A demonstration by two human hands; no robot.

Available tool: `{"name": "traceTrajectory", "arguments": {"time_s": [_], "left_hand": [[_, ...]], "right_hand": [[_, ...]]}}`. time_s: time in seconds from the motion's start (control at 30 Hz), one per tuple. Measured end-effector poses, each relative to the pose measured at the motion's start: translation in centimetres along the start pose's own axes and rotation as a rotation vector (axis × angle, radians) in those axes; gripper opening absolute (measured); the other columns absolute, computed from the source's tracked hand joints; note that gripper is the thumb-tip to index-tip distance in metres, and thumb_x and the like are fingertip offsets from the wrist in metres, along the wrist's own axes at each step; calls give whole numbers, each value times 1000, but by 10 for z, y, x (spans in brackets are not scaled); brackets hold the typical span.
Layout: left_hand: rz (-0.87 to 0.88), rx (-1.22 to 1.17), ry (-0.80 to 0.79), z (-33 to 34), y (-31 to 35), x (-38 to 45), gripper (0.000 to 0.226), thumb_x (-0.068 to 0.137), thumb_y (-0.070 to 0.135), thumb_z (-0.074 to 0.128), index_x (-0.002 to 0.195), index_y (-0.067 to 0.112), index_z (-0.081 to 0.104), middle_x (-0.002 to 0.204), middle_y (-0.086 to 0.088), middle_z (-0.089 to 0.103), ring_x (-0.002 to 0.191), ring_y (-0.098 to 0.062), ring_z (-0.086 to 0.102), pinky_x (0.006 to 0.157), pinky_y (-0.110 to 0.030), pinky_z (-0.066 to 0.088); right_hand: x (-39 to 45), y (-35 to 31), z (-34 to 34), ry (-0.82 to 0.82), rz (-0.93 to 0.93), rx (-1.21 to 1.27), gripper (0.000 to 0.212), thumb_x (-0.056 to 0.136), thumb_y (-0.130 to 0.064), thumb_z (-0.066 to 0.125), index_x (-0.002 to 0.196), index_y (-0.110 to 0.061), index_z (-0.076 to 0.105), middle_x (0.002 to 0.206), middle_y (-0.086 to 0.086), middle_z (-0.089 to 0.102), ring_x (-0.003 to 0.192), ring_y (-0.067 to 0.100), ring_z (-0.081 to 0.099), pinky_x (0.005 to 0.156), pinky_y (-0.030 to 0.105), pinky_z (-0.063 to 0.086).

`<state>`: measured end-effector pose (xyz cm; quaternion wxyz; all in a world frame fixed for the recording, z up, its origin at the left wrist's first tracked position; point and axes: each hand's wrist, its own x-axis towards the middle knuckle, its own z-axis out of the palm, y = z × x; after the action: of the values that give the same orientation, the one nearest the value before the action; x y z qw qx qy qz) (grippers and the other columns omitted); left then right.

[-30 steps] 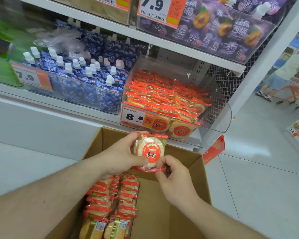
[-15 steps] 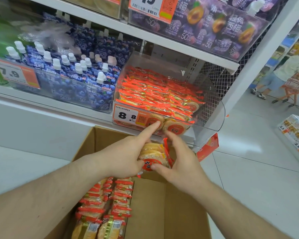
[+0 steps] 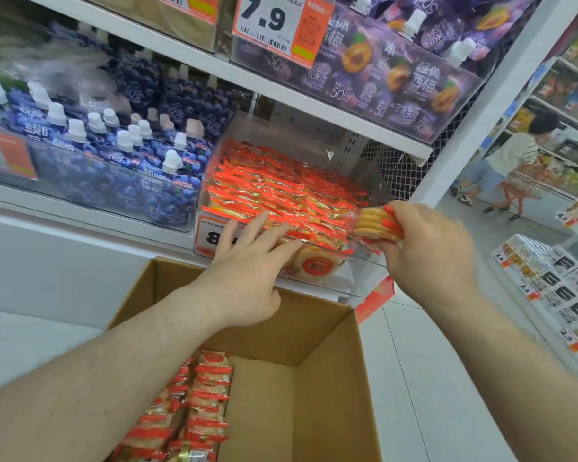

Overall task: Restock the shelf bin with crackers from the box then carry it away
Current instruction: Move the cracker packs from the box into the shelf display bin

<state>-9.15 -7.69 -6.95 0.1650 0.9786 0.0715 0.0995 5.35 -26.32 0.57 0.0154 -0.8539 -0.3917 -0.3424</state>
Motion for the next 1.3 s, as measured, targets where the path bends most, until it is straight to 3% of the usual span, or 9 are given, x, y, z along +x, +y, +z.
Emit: {"name": "traceTrajectory", "arguments": {"time_s": [0.23,0.43,0.53,0.63,0.7,0.83,1.13,1.23,1.3], "left_hand": [[-8,15,-16,7,-7,6,78,85,20,54,152,33,15,160,11,-3,146,-18,-17,117,-55,-13],[15,6,17,11,-12,4,72,85,19,55,149,32,24,159,12,-2,146,-17,-17,116,-51,-16],[21,2,28,13,-12,4,71,85,18,56,148,32,27,159,12,-2,146,-16,-18,114,-50,-19],[36,17,43,14,-14,3,70,85,18,56,148,32,29,159,12,-2,145,-15,-18,113,-48,-20],[41,20,51,15,-15,2,70,85,18,56,148,33,29,159,12,-2,145,-13,-18,113,-47,-20],[45,20,51,13,-17,0,68,85,18,55,147,33,31,159,14,0,145,-11,-17,113,-46,-21],[43,-7,61,14,-13,3,65,86,22,56,145,36,34,159,12,5,146,-12,-12,114,-46,-19],[77,-96,257,14,-12,0,54,77,15,59,128,31,55,140,6,40,137,-20,26,113,-38,3],[60,-137,337,10,-13,-2,42,72,12,58,110,28,62,113,8,48,114,-17,42,96,-31,19]], "right_hand": [[61,2,37,-229,-107,-338,28,73,-21,71,99,-17,61,90,8,66,88,32,63,75,37,39],[91,15,73,-558,-1,-271,39,81,-22,64,118,-28,56,106,2,67,104,27,62,90,39,39],[89,19,92,-610,49,-226,40,83,-27,63,123,-29,56,112,4,66,109,28,60,94,40,40],[82,15,113,-545,-25,-372,29,85,-27,60,115,-25,60,115,6,64,114,30,51,96,41,36],[78,10,124,-499,-42,-422,35,88,-22,55,123,-24,57,122,10,57,117,33,45,95,43,36],[73,5,136,-586,76,-215,58,88,-4,54,143,-13,38,129,20,39,107,41,54,85,47,48],[79,17,125,-617,108,-109,68,84,3,56,145,-7,28,133,23,38,107,45,57,90,46,50],[78,12,100,-415,149,-50,47,84,-1,59,129,-6,49,125,19,47,101,44,59,83,46,52],[69,-2,85,-67,82,96,35,81,-3,56,115,-6,63,114,16,58,91,40,62,73,45,55]]}}
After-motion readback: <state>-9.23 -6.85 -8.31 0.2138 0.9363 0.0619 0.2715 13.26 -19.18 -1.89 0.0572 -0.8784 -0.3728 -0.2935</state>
